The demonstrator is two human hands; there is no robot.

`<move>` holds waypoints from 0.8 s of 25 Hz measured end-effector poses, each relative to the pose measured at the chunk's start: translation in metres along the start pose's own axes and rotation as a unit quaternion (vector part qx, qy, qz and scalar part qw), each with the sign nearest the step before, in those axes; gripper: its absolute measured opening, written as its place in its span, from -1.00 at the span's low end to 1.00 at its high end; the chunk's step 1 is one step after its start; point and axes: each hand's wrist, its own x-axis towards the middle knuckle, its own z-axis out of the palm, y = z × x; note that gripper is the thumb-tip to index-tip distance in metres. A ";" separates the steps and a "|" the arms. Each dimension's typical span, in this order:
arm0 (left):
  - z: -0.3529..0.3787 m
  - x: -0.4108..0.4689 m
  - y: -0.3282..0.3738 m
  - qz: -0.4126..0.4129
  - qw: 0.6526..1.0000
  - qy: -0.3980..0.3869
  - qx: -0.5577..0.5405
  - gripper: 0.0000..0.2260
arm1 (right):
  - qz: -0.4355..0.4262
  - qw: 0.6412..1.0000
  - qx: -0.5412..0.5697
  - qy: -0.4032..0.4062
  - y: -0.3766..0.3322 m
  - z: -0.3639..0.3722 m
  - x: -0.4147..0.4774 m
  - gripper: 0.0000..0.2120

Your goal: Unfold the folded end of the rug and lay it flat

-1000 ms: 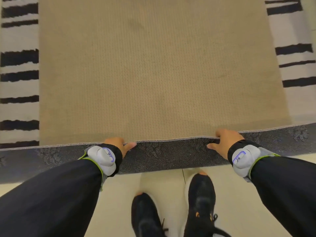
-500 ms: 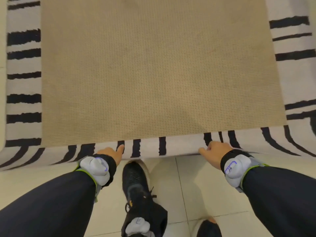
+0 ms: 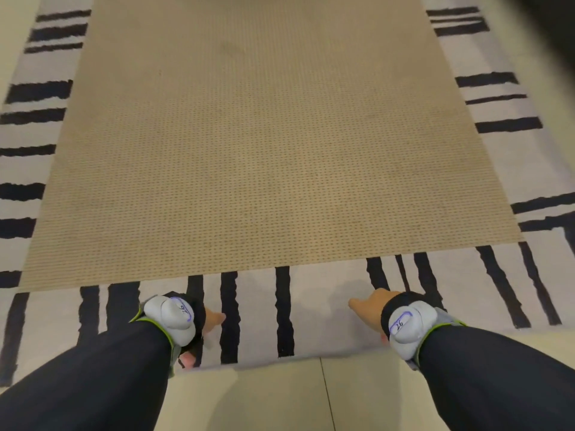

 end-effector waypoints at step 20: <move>-0.019 -0.024 -0.023 0.093 0.994 0.040 0.038 -0.47 | -0.050 0.995 -0.076 0.046 -0.011 0.004 0.001 -0.42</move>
